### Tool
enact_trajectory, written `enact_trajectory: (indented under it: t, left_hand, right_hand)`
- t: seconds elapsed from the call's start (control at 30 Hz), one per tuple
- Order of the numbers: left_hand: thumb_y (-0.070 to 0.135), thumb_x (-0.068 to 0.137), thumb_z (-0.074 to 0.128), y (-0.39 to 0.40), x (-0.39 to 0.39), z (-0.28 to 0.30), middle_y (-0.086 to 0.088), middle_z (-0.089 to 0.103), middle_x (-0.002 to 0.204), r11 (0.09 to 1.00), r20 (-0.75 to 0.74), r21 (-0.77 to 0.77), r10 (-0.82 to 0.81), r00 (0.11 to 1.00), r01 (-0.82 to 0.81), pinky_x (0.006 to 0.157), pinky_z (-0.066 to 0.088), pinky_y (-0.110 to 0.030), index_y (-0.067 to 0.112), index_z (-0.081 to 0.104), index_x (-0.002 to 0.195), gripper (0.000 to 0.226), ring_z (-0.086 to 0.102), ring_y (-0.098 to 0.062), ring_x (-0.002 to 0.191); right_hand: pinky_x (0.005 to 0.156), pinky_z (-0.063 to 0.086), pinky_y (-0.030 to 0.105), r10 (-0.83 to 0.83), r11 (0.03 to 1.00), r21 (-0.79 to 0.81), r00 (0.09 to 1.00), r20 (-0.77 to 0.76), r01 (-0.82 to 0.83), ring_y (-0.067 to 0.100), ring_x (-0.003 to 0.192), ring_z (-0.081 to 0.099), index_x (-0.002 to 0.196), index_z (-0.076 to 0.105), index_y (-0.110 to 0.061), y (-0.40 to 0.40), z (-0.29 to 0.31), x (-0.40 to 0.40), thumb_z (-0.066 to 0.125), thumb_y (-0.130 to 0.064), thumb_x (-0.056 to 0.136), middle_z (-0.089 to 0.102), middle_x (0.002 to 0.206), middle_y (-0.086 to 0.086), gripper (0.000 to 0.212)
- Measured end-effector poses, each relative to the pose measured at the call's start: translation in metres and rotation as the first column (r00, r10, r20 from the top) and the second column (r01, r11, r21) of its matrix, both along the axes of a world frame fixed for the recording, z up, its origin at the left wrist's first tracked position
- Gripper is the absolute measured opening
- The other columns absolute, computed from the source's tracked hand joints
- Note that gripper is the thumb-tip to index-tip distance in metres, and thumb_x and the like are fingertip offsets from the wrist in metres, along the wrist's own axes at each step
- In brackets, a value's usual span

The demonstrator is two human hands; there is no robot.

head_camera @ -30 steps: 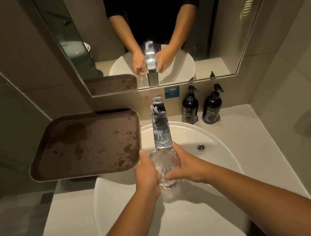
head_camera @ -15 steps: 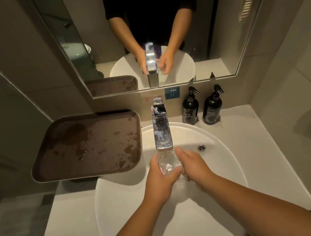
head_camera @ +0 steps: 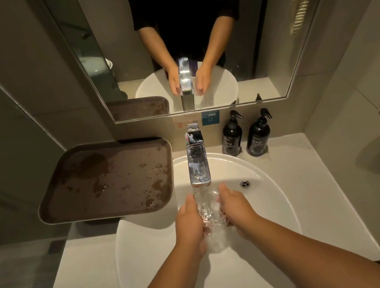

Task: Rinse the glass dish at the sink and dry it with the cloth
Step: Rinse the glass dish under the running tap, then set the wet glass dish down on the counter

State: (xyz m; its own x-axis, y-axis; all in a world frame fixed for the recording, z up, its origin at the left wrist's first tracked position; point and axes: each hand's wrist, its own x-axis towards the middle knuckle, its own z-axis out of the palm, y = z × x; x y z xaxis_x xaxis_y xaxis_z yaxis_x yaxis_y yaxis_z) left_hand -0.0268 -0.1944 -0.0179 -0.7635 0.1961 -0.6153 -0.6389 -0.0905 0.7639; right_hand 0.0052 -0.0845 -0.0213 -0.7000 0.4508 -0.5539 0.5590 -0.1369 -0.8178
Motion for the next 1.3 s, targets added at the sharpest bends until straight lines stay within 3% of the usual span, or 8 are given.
enact_trajectory:
  t: [0.2, 0.27, 0.43, 0.6, 0.83, 0.97, 1.13, 1.3]
  left_hand:
    - [0.049, 0.098, 0.047, -0.014, -0.003, 0.001, -0.004, 0.077, 0.088, 0.995, 0.098, 0.029, 0.097, 0.990, -0.100, 0.054, 0.055, -0.024, 0.014, 0.069, 0.106, 0.043, 0.074, -0.016, 0.069]
    - [0.054, 0.096, 0.048, -0.015, -0.003, -0.001, -0.004, 0.077, 0.089, 0.995, 0.119, 0.042, 0.088, 0.989, -0.094, 0.057, 0.056, -0.025, 0.012, 0.069, 0.109, 0.049, 0.074, -0.016, 0.071]
    - [0.058, 0.096, 0.042, -0.008, 0.002, 0.006, -0.006, 0.066, 0.080, 0.996, 0.172, 0.039, 0.072, 0.983, -0.080, 0.049, 0.058, -0.037, 0.009, 0.065, 0.101, 0.055, 0.059, -0.022, 0.062]
    - [0.056, 0.096, 0.045, -0.011, 0.001, 0.005, -0.004, 0.077, 0.086, 0.990, 0.199, 0.034, 0.130, 0.971, -0.139, 0.061, 0.056, -0.028, 0.013, 0.069, 0.102, 0.050, 0.073, -0.020, 0.072]
    - [0.046, 0.095, 0.047, -0.020, 0.007, 0.024, 0.002, 0.040, 0.056, 0.987, 0.209, -0.008, 0.157, 0.965, -0.159, 0.048, 0.033, -0.023, 0.020, 0.046, 0.068, 0.038, 0.037, -0.015, 0.047]
    - [0.040, 0.095, 0.044, -0.025, 0.005, 0.029, 0.004, 0.022, 0.054, 0.991, 0.184, 0.025, 0.126, 0.975, -0.132, 0.041, 0.022, -0.023, 0.024, 0.033, 0.063, 0.038, 0.022, -0.015, 0.046]
    - [0.042, 0.098, 0.041, -0.038, 0.004, 0.030, 0.004, 0.024, 0.049, 0.997, 0.014, -0.036, 0.069, 0.997, -0.069, 0.039, 0.022, -0.023, 0.022, 0.035, 0.061, 0.043, 0.025, -0.014, 0.038]
    - [0.042, 0.101, 0.032, -0.054, 0.018, 0.049, 0.002, 0.043, 0.058, 0.919, -0.343, -0.363, -0.284, 0.895, 0.153, 0.056, 0.037, -0.030, 0.020, 0.046, 0.066, 0.044, 0.041, -0.014, 0.054]
  right_hand:
    - [0.074, 0.041, 0.037, 0.275, 0.746, 0.663, 0.933, -0.231, -0.056, 0.020, 0.082, 0.050, 0.082, 0.056, -0.019, 0.035, 0.077, -0.027, 0.034, -0.029, 0.103, 0.056, 0.087, 0.006, 0.032]
    - [0.091, 0.041, 0.034, 0.434, 0.620, 0.785, 0.834, -0.340, -0.003, 0.018, 0.106, 0.051, 0.112, 0.061, -0.020, 0.037, 0.112, -0.038, 0.037, -0.035, 0.102, 0.059, 0.114, 0.005, 0.030]
    - [0.118, 0.026, 0.045, 0.720, 0.037, 0.943, 0.663, 0.205, -0.331, 0.025, 0.146, 0.029, 0.150, 0.037, -0.017, 0.028, 0.146, -0.068, 0.038, -0.050, 0.100, 0.036, 0.158, 0.006, 0.060]
    - [0.114, 0.034, 0.047, 0.755, -0.060, 0.967, 0.623, 0.206, -0.247, 0.035, 0.142, 0.036, 0.143, 0.043, -0.003, 0.020, 0.115, -0.053, 0.046, -0.036, 0.100, 0.043, 0.151, 0.017, 0.055]
    - [0.122, 0.020, 0.042, 0.738, 0.065, 0.966, 0.663, 0.121, -0.249, 0.029, 0.151, 0.017, 0.151, 0.031, -0.005, 0.013, 0.102, -0.031, 0.042, -0.040, 0.099, 0.026, 0.161, 0.012, 0.063]
    - [0.116, 0.019, 0.018, 0.612, 0.487, 0.866, 0.752, -0.246, -0.113, 0.008, 0.141, 0.032, 0.146, 0.044, -0.011, 0.010, 0.079, 0.018, 0.040, -0.034, 0.099, 0.040, 0.150, -0.005, 0.052]
    - [0.066, 0.045, 0.027, 0.069, 0.981, 0.185, 0.996, -0.055, -0.058, 0.016, 0.077, 0.061, 0.108, 0.063, -0.017, -0.005, 0.046, 0.054, 0.039, -0.041, 0.103, 0.069, 0.102, 0.005, 0.034]
    - [0.037, 0.035, 0.018, 0.290, 0.907, -0.385, 0.917, 0.273, -0.172, 0.012, 0.044, 0.046, 0.116, 0.062, -0.018, -0.009, 0.060, 0.048, 0.028, -0.080, 0.087, 0.071, 0.074, 0.013, 0.076]
